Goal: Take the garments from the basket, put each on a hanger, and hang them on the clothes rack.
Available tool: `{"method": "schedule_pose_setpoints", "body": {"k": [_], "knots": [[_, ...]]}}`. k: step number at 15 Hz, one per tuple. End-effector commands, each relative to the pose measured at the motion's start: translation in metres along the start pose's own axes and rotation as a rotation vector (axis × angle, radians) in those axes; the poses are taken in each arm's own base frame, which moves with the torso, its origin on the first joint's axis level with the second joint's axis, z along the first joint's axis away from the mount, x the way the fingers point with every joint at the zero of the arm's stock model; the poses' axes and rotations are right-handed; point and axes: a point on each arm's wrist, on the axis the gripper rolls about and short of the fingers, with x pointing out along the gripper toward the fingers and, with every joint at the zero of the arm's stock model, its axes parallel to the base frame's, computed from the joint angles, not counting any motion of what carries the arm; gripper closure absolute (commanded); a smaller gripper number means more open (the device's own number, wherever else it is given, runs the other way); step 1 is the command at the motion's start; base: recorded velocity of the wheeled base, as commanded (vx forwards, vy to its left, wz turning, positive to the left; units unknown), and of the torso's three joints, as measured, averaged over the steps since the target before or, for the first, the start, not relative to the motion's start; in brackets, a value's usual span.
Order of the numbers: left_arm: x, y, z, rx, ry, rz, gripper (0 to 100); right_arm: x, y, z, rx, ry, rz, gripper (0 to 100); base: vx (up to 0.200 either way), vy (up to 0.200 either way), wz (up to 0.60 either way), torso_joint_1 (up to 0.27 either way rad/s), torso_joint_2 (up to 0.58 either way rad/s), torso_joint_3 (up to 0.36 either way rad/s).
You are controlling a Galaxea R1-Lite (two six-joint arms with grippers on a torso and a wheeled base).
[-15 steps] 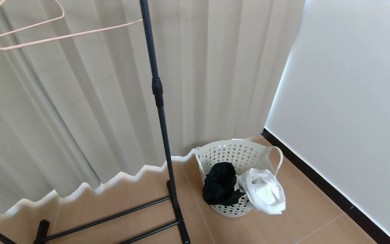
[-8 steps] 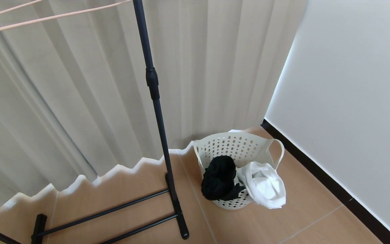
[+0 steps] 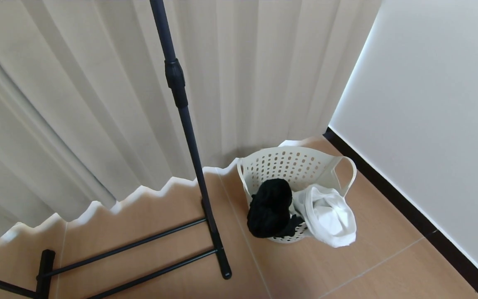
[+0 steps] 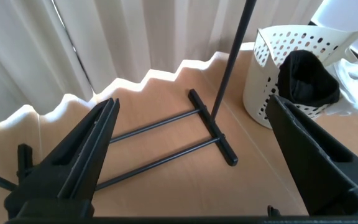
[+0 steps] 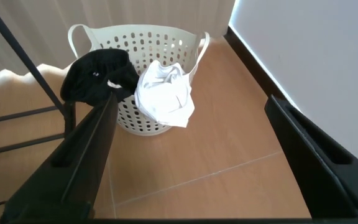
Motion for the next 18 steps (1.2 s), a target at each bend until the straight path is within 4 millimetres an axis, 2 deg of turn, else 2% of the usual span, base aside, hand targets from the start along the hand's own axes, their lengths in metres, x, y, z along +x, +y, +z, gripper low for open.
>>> {"method": "schedule_pose_setpoints", "body": {"k": [1,18], "knots": [[0.0000,0.0000,0.0000,0.000,0.000,0.000,0,0.0002,0.0000,-0.0002,0.000,0.002,0.000,0,0.000,0.000,0.00,0.007,0.01,-0.203],[0.0000,0.0000,0.0000,-0.008,0.000,0.000,0,0.0019,0.0007,0.0007,-0.025,0.039,0.043,0,0.000,0.000,0.00,0.004,0.00,-0.199]]}}
